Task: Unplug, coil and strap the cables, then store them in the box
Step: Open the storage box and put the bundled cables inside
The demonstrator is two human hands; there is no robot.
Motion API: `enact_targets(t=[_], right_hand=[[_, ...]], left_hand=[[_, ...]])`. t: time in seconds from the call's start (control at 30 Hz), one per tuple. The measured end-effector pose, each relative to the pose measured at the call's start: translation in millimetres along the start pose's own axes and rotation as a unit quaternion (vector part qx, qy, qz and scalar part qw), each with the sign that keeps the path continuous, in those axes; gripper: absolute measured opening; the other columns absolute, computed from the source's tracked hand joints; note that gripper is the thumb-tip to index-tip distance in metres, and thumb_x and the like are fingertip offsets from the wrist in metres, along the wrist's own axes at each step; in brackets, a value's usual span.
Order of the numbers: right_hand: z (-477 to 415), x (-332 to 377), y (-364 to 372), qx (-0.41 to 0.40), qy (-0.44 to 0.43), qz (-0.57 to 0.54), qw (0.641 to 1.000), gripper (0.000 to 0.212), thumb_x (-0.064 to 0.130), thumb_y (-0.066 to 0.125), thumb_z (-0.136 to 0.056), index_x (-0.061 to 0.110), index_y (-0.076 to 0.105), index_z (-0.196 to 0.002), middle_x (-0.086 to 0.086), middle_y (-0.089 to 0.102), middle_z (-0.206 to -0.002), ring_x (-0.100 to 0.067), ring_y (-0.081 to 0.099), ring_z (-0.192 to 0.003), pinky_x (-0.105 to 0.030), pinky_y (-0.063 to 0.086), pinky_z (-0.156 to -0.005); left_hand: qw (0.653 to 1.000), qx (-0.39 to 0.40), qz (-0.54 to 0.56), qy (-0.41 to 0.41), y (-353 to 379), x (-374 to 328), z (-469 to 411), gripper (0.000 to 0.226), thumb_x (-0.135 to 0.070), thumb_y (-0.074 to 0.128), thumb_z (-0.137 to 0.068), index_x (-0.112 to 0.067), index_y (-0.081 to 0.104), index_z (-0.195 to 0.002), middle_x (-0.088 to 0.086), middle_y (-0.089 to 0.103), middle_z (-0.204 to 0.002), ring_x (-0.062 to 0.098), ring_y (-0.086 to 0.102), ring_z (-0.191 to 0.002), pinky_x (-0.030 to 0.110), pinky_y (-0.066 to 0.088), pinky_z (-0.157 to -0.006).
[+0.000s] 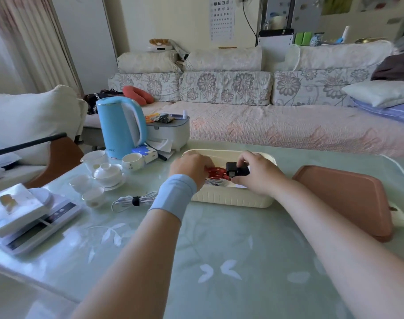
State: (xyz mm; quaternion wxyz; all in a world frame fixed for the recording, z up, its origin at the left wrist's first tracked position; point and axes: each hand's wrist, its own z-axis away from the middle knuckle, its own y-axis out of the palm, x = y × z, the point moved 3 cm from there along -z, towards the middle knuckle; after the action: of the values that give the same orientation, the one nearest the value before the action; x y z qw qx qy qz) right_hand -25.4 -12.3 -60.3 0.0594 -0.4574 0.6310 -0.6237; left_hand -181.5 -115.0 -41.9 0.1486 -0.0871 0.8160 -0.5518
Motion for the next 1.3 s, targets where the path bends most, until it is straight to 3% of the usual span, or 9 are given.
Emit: enact_targets(t=[0.37,0.53,0.67,0.8,0.93,1.03,1.1,1.2,1.3], right_hand=[[-8,-41,-7,0.095,0.065,0.057,0.992,0.027,0.051,0.076,-0.076,0.037,0.063,-0.094,0.01,0.061,-0.103,-0.015,0.058,-0.102,-0.029,0.048,-0.085],[-4,-15,-7,0.037,0.023,0.039,0.998,0.016,0.044,0.066,-0.088,0.03,0.069,-0.096,0.008,0.058,-0.102,-0.017,0.054,-0.096,-0.027,0.039,-0.076],[5,41,8,-0.051,-0.089,-0.008,0.995,0.01,0.024,0.06,-0.09,0.026,0.069,-0.087,0.008,0.061,-0.089,-0.013,0.055,-0.088,-0.023,0.043,-0.08],[26,98,44,0.039,-0.132,-0.085,0.987,0.013,0.019,0.059,-0.091,0.022,0.071,-0.093,0.013,0.061,-0.077,-0.003,0.053,-0.07,-0.014,0.036,-0.063],[36,111,91,0.146,-0.12,-0.03,0.982,0.03,0.028,0.06,-0.093,0.024,0.064,-0.122,0.0,0.062,-0.122,-0.018,0.059,-0.107,-0.02,0.037,-0.081],[39,107,109,0.172,-0.116,-0.017,0.978,0.049,0.029,0.06,-0.092,0.027,0.048,-0.14,0.0,0.038,-0.152,-0.022,0.052,-0.124,-0.026,0.037,-0.098],[37,104,112,0.178,-0.113,-0.013,0.977,0.06,0.026,0.058,-0.093,0.026,0.036,-0.149,0.002,0.029,-0.157,-0.023,0.049,-0.128,-0.028,0.034,-0.104],[37,100,109,0.19,-0.102,-0.006,0.976,0.072,0.032,0.06,-0.092,0.031,0.023,-0.154,0.004,0.018,-0.163,-0.024,0.046,-0.132,-0.032,0.034,-0.109],[40,100,102,0.212,-0.075,-0.049,0.973,0.076,0.043,0.064,-0.09,0.036,0.023,-0.153,0.006,0.036,-0.155,-0.018,0.053,-0.124,-0.033,0.04,-0.105]], left_hand=[[0.975,0.183,0.119,-0.028,53,-11,-22,0.024,-0.035,0.054,-0.094,-0.036,0.07,-0.113,-0.006,0.066,-0.114,0.018,0.058,-0.095,0.026,0.044,-0.086],[0.99,0.022,0.136,-0.03,27,12,-6,0.033,-0.01,0.049,-0.089,-0.029,0.069,-0.107,-0.006,0.062,-0.114,0.018,0.055,-0.103,0.029,0.045,-0.091],[0.995,-0.062,0.037,-0.064,0,52,22,0.03,0.004,0.044,-0.078,-0.021,0.054,-0.092,0.0,0.057,-0.107,0.023,0.051,-0.104,0.036,0.043,-0.093],[0.985,0.015,-0.006,-0.174,6,107,51,0.03,-0.002,0.049,-0.079,-0.02,0.048,-0.104,0.002,0.054,-0.118,0.024,0.048,-0.112,0.033,0.04,-0.095],[0.953,0.203,-0.072,-0.212,23,136,71,0.058,-0.018,0.05,-0.086,-0.028,0.035,-0.142,-0.002,0.044,-0.143,0.023,0.036,-0.133,0.038,0.032,-0.106],[0.956,0.208,-0.071,-0.196,21,143,72,0.049,-0.014,0.051,-0.083,-0.033,0.048,-0.127,-0.001,0.057,-0.125,0.024,0.052,-0.113,0.033,0.044,-0.092],[0.956,0.238,-0.063,-0.159,13,142,70,0.039,-0.011,0.064,-0.08,-0.034,0.056,-0.11,-0.005,0.063,-0.114,0.02,0.058,-0.098,0.026,0.046,-0.082],[0.932,0.343,-0.019,-0.115,-2,129,69,0.044,-0.013,0.078,-0.076,-0.03,0.063,-0.114,-0.012,0.065,-0.106,0.012,0.06,-0.095,0.022,0.043,-0.083],[0.926,0.361,0.018,-0.106,-21,114,63,0.044,-0.017,0.078,-0.076,-0.031,0.065,-0.116,-0.013,0.068,-0.104,0.011,0.062,-0.098,0.025,0.045,-0.089]])
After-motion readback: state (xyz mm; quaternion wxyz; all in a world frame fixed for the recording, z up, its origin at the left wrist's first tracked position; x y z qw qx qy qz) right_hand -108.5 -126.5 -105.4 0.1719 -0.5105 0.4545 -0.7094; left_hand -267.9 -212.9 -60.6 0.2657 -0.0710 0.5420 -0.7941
